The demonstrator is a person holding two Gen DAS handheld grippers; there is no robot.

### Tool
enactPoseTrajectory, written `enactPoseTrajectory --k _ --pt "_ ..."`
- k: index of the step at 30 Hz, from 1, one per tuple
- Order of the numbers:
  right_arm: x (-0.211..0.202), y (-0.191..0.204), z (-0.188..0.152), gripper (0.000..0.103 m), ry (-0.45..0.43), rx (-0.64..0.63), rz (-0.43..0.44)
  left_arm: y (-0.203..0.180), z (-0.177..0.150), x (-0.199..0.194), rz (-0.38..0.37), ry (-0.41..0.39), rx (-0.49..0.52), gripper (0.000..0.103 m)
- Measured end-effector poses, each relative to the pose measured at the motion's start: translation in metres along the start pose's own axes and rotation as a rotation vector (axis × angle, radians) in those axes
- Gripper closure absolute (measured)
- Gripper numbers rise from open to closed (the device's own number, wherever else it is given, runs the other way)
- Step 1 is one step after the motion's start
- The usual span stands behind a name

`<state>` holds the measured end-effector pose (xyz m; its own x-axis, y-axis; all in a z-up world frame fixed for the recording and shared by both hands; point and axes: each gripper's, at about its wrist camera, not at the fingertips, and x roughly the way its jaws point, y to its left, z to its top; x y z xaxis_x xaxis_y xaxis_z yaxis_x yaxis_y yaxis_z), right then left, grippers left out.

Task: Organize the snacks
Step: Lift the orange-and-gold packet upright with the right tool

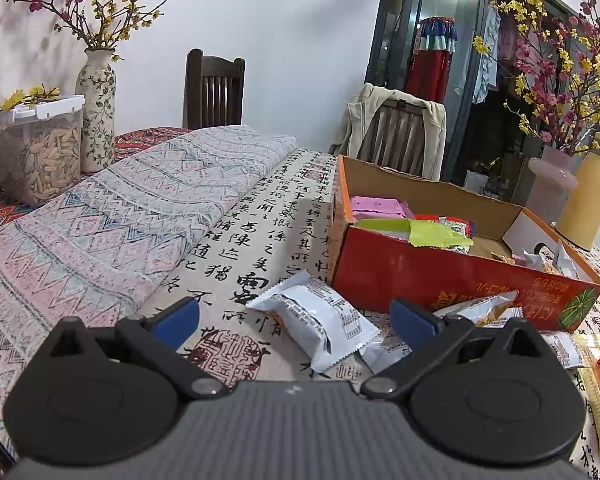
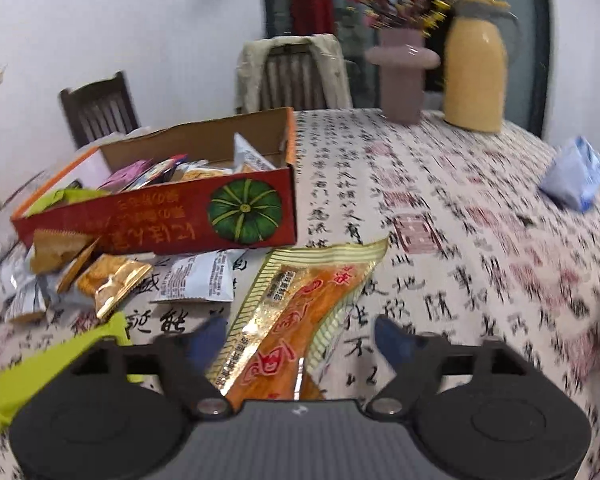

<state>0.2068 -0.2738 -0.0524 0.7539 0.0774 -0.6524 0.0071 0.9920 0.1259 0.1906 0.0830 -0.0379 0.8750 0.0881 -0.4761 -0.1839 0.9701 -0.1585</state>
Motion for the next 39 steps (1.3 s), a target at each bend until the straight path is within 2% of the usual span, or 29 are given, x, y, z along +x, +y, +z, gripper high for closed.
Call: enactPoseTrajectory --k 2,7,14,15,17,20,22,26,35,39 --pt "0.003 0.003 -0.003 0.020 0.014 0.025 0.010 0.000 0.000 0.000 0.001 0.001 0.000 0.000" --pt "0.010 0.026 -0.015 0.015 -0.019 -0.063 -0.093 0.000 0.000 0.000 -0.002 -0.003 0.000 0.000" --pt "0.008 0.022 -0.016 0.016 -0.021 -0.064 -0.083 0.000 0.001 -0.001 -0.003 -0.007 0.000 0.000" --pt "0.007 0.022 -0.017 0.018 -0.026 -0.064 -0.083 0.001 0.001 -0.001 -0.003 -0.007 0.000 0.000" --pt "0.003 0.023 -0.019 0.036 -0.045 -0.076 -0.068 0.001 0.002 -0.001 -0.005 -0.007 -0.001 0.000" --pt "-0.002 0.028 -0.026 0.052 -0.071 -0.106 -0.046 0.000 0.001 -0.001 -0.006 -0.010 0.001 0.000" --pt "-0.005 0.033 -0.029 0.064 -0.095 -0.116 -0.078 0.000 0.001 -0.001 -0.007 -0.011 0.002 0.000" --pt "-0.008 0.035 -0.032 0.067 -0.121 -0.096 -0.097 0.000 0.001 -0.001 -0.006 -0.011 0.002 0.000" --pt "-0.021 0.018 -0.014 0.068 -0.248 -0.032 -0.061 -0.001 0.001 -0.001 -0.003 -0.008 0.004 0.000" --pt "-0.006 0.013 -0.014 0.068 -0.233 0.010 -0.054 -0.002 0.002 0.000 0.012 -0.004 0.011 0.000"
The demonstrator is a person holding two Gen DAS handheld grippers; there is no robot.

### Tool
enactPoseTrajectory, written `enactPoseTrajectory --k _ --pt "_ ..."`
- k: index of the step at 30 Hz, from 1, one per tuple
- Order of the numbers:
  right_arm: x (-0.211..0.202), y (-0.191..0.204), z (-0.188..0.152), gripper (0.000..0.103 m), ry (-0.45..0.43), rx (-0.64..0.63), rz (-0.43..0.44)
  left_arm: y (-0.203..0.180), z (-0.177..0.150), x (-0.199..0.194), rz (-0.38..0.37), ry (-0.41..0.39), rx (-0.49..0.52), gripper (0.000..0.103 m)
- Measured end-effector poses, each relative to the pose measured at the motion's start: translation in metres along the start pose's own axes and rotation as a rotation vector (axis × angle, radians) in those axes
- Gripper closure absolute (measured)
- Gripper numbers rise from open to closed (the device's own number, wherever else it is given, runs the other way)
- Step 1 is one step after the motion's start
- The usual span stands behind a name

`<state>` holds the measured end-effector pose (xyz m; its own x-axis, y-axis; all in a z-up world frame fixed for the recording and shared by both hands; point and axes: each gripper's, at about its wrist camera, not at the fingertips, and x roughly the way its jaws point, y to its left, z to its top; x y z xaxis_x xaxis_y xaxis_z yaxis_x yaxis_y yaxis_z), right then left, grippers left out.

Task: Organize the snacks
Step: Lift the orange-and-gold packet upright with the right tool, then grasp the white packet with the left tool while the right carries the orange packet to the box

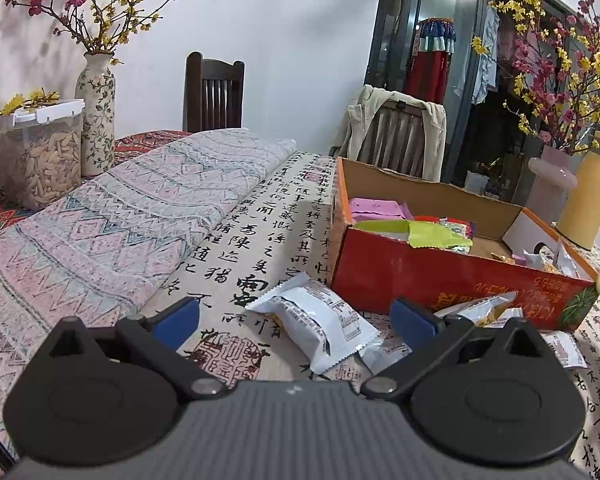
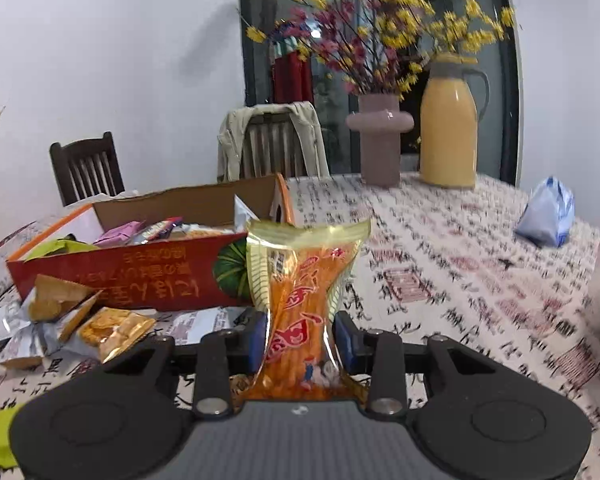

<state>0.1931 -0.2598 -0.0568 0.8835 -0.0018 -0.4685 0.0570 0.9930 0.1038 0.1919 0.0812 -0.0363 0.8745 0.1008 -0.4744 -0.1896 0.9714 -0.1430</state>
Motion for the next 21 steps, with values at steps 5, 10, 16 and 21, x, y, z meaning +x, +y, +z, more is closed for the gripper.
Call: enactPoseTrajectory --k 5,10,16,21 --pt "0.003 -0.006 -0.005 0.069 0.001 0.033 0.022 -0.006 0.003 0.003 0.041 0.028 0.037 0.000" --pt "0.003 -0.011 -0.005 0.069 -0.001 0.055 0.049 -0.012 0.014 0.007 0.073 0.070 0.053 0.000" --pt "0.001 -0.014 -0.007 0.069 -0.011 0.080 0.069 -0.024 0.031 0.028 0.166 0.130 0.031 0.005" --pt "-0.001 -0.015 -0.008 0.069 -0.015 0.084 0.083 -0.029 0.034 0.053 0.203 0.220 -0.017 0.018"
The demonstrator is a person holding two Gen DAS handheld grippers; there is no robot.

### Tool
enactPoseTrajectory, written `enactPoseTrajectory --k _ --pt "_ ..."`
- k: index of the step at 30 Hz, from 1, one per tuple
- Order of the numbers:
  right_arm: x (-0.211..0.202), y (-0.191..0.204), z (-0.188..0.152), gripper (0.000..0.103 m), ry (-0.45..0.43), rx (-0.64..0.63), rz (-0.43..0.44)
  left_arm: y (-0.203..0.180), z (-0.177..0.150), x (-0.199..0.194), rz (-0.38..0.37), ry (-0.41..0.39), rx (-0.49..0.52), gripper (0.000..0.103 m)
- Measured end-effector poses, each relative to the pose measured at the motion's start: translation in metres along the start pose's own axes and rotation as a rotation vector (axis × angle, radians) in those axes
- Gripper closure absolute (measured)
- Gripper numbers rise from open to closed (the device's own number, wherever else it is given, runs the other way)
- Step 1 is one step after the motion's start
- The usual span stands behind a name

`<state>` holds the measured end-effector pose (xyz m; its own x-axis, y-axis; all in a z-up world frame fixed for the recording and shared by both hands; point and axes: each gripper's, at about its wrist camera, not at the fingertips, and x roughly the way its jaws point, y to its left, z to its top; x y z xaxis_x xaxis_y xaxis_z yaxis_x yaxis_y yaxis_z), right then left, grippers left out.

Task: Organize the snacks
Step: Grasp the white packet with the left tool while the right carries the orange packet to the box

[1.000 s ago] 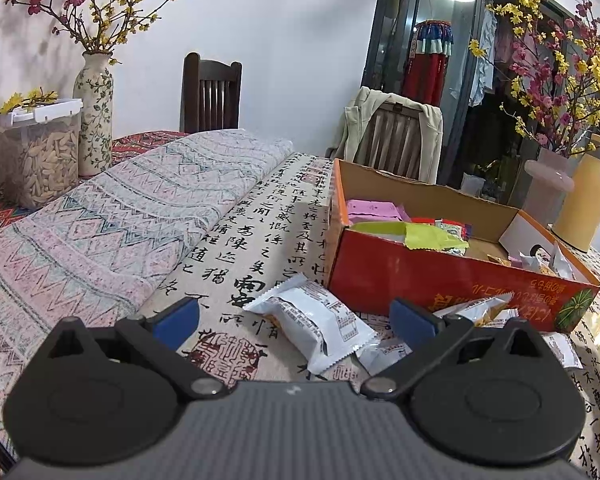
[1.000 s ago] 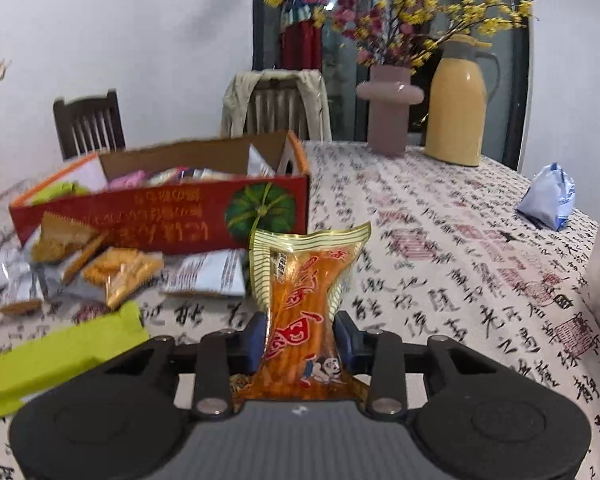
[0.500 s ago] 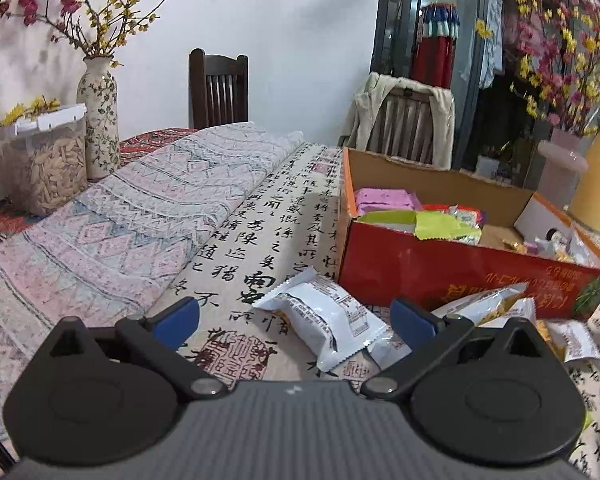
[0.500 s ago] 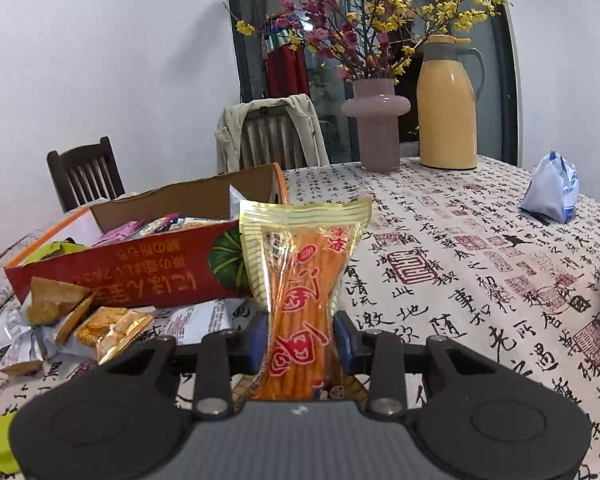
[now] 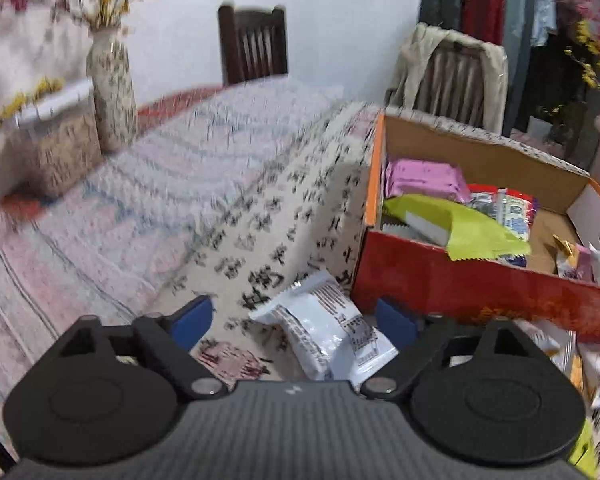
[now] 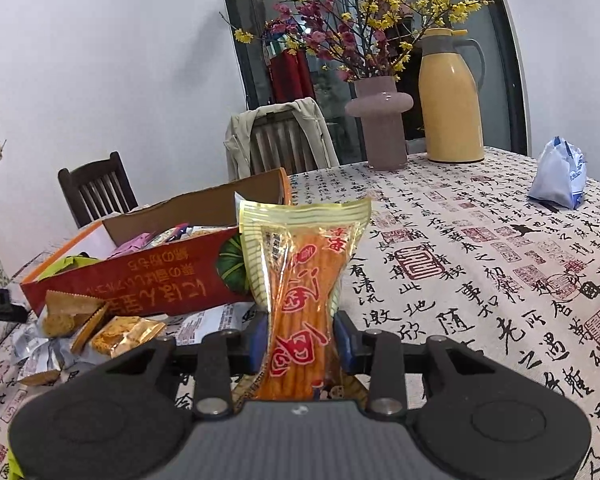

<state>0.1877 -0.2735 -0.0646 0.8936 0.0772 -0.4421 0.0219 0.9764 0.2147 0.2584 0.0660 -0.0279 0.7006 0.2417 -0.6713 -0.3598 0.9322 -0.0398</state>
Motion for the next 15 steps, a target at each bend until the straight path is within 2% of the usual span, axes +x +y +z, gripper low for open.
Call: enactPoseTrajectory --k 4,7,8,15 --pt "-0.001 -0.002 -0.001 0.069 -0.003 0.005 0.009 -0.003 0.003 0.016 -0.004 0.064 -0.054 0.025" --pt "-0.001 -0.002 -0.001 0.069 -0.003 0.006 0.014 -0.002 0.003 0.022 -0.006 0.085 -0.064 0.044" --pt "-0.001 -0.002 -0.002 0.069 -0.004 0.006 0.016 -0.002 0.002 0.020 -0.011 0.079 -0.058 0.061" --pt "-0.003 -0.003 -0.002 0.069 -0.018 0.004 0.026 0.012 -0.004 -0.001 -0.046 0.041 -0.049 0.061"
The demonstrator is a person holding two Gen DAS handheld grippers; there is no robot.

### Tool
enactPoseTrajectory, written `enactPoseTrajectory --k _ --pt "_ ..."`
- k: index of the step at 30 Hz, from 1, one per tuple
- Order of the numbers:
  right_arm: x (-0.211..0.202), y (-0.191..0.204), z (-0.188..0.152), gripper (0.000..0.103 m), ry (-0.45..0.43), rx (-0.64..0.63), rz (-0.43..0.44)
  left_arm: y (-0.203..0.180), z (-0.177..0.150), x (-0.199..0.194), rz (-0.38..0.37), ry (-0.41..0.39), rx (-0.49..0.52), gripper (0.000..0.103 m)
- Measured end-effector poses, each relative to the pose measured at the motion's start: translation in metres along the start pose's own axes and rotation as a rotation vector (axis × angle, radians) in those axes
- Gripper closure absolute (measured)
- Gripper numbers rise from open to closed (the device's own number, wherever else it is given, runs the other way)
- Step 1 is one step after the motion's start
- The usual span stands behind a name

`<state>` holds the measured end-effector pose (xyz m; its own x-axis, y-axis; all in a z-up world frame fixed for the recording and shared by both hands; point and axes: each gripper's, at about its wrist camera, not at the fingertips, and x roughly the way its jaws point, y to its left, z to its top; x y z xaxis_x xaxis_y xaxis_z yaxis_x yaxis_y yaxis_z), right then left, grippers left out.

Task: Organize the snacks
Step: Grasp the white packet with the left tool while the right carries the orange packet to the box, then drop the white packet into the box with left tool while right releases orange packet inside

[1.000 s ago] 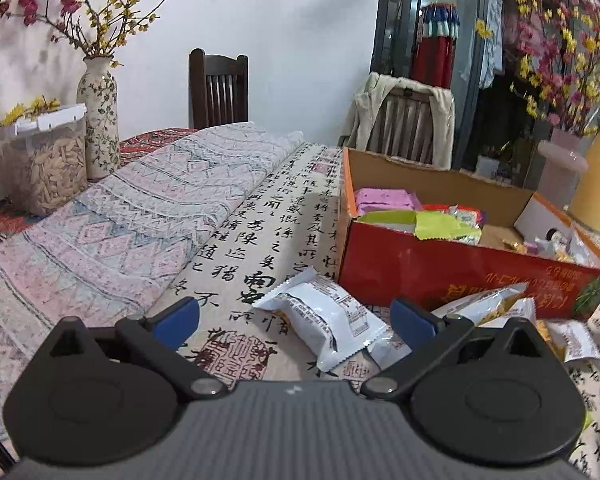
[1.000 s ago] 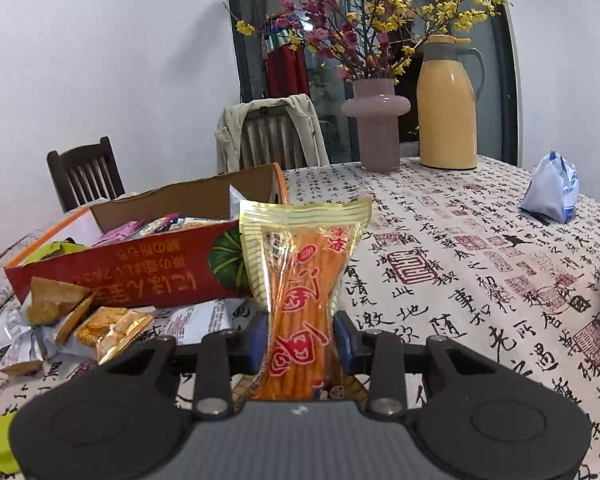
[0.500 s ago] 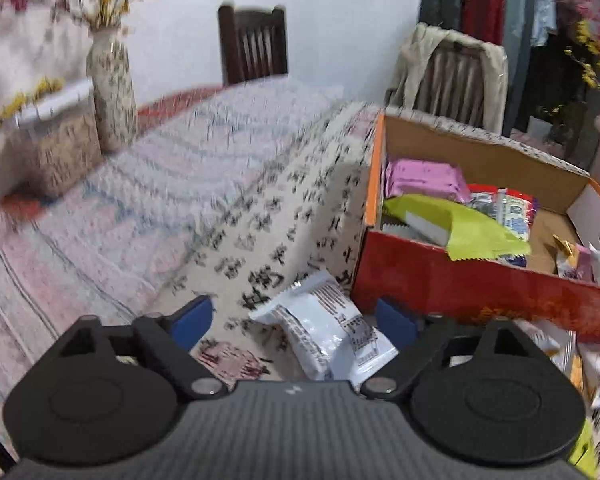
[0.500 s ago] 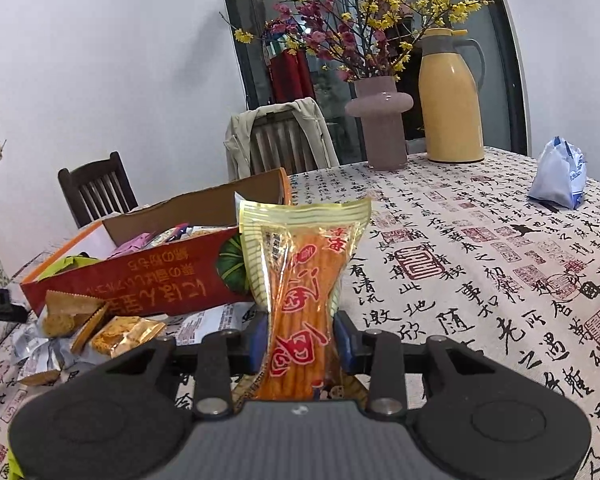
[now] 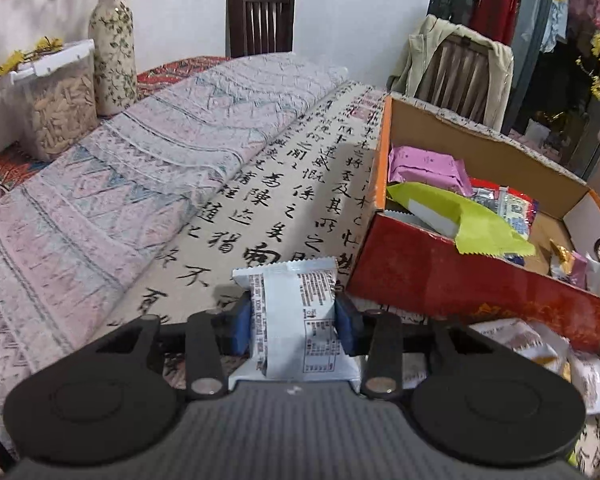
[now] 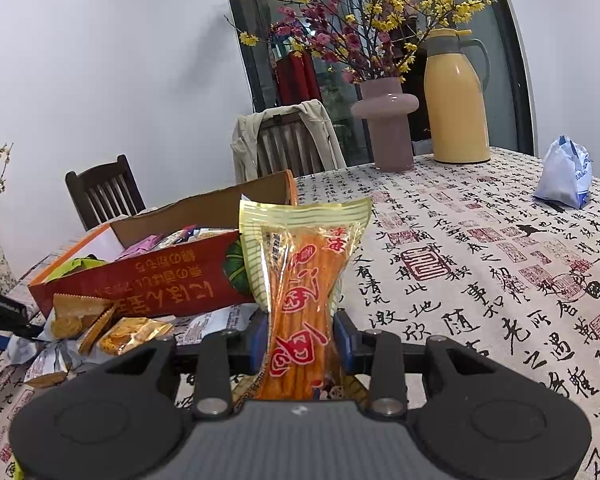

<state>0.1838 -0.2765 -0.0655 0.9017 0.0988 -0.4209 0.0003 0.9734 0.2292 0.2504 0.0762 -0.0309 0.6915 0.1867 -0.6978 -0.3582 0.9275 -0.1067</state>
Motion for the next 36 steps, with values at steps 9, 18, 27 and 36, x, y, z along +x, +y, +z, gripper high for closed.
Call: enactPoseTrajectory --k 9,18,27,36 --pt "-0.022 0.014 0.003 0.069 -0.072 -0.048 0.020 0.004 -0.006 -0.053 -0.087 -0.152 0.061 0.061" --pt "-0.029 0.047 0.037 0.069 -0.140 -0.112 0.074 -0.034 0.004 -0.088 -0.180 -0.271 0.169 0.061" --pt "-0.001 0.075 0.075 0.069 -0.168 -0.156 0.094 -0.073 0.029 -0.083 -0.214 -0.320 0.215 0.061" --pt "0.059 0.090 0.109 0.069 -0.129 -0.144 0.091 -0.101 0.055 -0.049 -0.208 -0.343 0.208 0.061"
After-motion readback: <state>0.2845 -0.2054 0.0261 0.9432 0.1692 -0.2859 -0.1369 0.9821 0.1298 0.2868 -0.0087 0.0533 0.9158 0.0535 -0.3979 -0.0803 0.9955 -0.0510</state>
